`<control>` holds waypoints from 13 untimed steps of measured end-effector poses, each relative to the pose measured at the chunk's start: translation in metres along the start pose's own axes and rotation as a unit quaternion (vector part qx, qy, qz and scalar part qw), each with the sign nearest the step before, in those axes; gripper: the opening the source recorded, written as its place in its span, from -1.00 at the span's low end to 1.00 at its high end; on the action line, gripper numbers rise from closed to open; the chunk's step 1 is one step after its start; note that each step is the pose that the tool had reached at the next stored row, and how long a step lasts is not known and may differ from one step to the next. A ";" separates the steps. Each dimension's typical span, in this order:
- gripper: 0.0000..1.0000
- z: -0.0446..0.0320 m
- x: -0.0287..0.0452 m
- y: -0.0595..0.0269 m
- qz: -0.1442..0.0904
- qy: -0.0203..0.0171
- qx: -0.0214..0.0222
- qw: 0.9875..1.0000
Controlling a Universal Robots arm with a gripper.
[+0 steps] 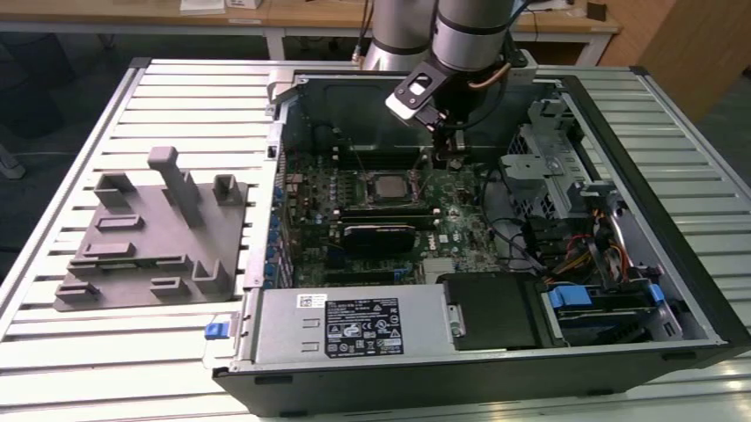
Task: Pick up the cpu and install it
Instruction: 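Close the cpu cover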
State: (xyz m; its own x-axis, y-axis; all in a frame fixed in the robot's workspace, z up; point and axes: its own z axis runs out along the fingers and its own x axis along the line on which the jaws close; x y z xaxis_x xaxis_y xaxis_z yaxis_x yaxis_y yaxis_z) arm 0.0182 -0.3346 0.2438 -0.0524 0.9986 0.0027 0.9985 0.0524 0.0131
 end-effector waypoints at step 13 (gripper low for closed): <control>-0.79 -0.0001 0.0004 -0.0071 0.000 0.000 0.000 1.000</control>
State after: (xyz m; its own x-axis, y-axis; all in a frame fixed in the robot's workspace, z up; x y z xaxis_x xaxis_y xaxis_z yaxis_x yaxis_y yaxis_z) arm 0.0111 -0.3346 0.2438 -0.0524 0.9986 0.0027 0.9985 0.0524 0.0131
